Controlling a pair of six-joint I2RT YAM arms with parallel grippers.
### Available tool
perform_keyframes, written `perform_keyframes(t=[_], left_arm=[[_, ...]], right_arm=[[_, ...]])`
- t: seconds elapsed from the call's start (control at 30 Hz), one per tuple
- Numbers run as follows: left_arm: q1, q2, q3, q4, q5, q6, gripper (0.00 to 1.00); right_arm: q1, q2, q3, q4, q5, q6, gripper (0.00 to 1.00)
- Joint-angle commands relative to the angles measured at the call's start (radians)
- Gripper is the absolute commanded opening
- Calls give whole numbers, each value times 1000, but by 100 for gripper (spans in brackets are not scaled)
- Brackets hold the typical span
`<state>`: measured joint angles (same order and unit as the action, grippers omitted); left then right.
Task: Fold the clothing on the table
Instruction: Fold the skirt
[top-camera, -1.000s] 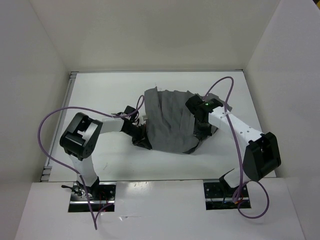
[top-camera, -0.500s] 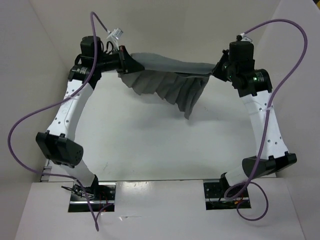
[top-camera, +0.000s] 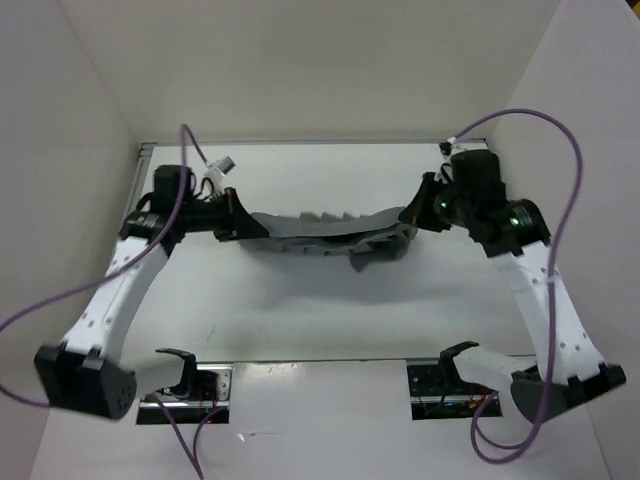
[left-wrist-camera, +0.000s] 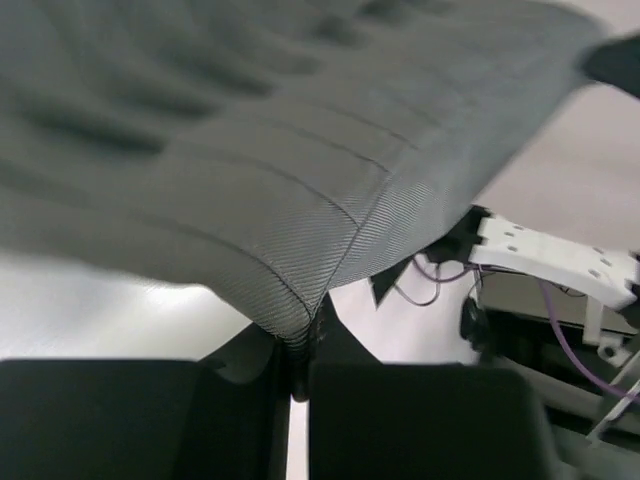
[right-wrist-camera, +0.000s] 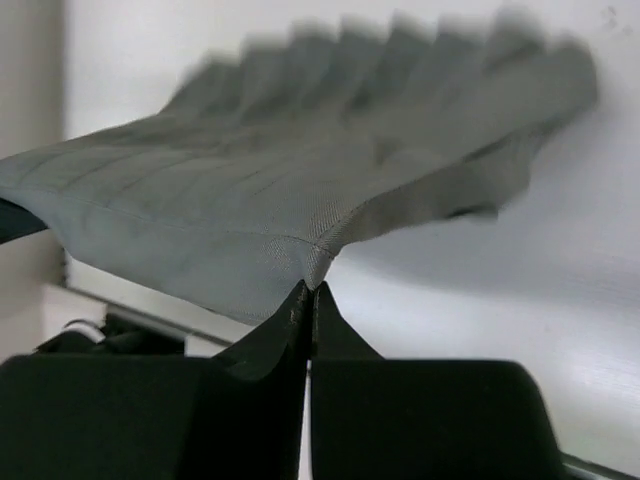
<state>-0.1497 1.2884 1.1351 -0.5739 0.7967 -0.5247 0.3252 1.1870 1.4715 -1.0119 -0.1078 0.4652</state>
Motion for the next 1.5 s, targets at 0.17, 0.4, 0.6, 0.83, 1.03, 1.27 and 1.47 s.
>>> perform_keyframes(t=[0.17,0.4,0.6,0.83,1.03,1.27,1.47], left_arm=[[18,-359,225,72,93,-75,0],[18,-161,240,124,42,-66,0],[50,171,242,187,47,-32,0],[104,554,737,89,113,-23,0],[165,479,823,95,124,-37,0],[165,287,290,238,122,-87,0],[145,171,-53,233,99,-63,0]], right_arm=[[6,-224,228,74,-217,-17,0],[6,-69,240,220,-222,3,0],[-89,146,202,297,-259,-19,0],[-141,543,753,195,-118,-92,0],[-123,768,1343,-44,-70,-128,0],[-6,755,1016,-154,-52,-139,0],[107,432,256,37,-24,-42,0]])
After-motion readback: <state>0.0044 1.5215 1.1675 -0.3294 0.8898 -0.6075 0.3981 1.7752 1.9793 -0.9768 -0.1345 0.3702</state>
